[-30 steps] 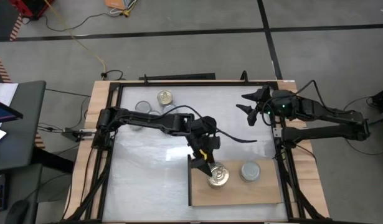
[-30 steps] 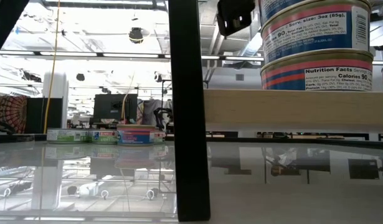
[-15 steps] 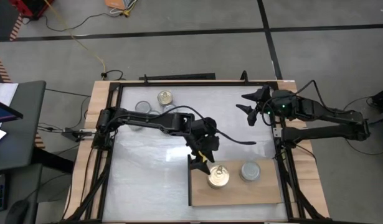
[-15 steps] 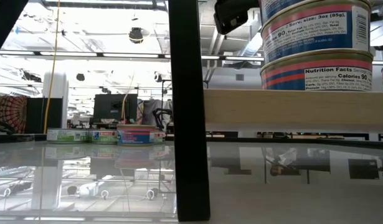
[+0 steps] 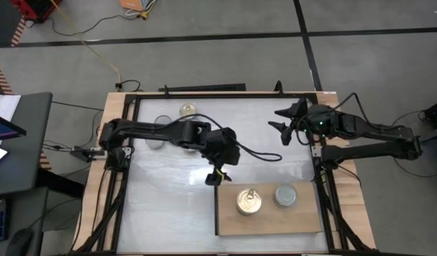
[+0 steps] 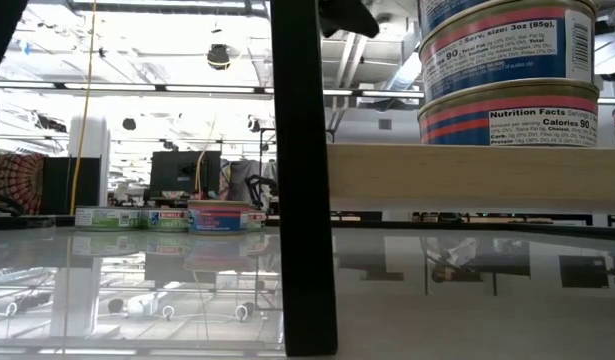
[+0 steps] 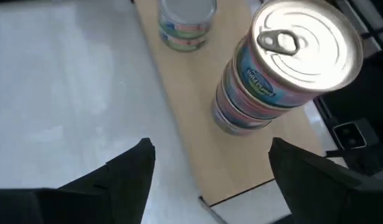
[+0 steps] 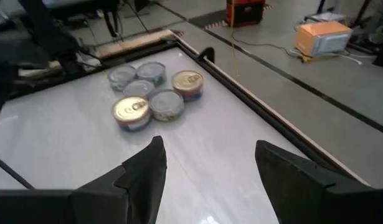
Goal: Stack canned seafood by type on shelf
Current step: Stack the blue pink tuna can on top of the blue pink tuna can on the shelf
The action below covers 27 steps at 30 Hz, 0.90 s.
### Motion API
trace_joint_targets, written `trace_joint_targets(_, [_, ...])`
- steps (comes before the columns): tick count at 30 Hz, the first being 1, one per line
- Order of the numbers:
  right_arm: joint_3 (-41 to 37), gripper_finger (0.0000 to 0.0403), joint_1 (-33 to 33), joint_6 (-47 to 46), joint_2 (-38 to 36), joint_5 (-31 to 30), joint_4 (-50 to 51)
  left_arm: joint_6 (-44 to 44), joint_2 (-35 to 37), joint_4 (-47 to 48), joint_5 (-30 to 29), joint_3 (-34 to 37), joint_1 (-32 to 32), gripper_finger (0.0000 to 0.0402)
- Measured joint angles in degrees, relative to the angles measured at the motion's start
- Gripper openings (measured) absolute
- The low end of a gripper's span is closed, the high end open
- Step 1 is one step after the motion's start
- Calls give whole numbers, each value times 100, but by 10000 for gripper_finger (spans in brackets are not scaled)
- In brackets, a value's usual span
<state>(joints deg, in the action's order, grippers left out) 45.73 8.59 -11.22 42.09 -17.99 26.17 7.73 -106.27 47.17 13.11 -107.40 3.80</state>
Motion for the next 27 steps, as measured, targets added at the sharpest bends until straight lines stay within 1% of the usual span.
trace_joint_targets(3, [-267,272,-111,-75,-15,1,-338,-55,494,-476,-192,597,-109,285])
trace_joint_targets(5, [-417,272,-183,-94,-11,0,-571,-160,849,-891,-514,1177,-160,277])
trace_joint_targets(9, [-720,272,-279,-95,2,-2,-1112,-448,1575,-2064,-1621,2561,-117,267])
trace_joint_targets(12, [-881,272,-325,-56,4,-6,-1519,-615,2098,-2875,-2430,3436,13,265])
trace_joint_targets(16, [-1085,272,-337,15,6,-37,-2125,-667,2612,-3720,-3208,4420,291,264])
trace_joint_targets(20, [-1099,272,-384,-67,33,-44,-2640,-589,2988,-4497,-3753,5145,609,264])
trace_joint_targets(25, [-1099,272,-657,-69,175,-79,-3170,-141,3228,-4888,-4585,5806,1071,264])
trace_joint_targets(27, [-1098,272,-770,-4,325,-271,-3389,15,3228,-5034,-4933,5978,1172,264])
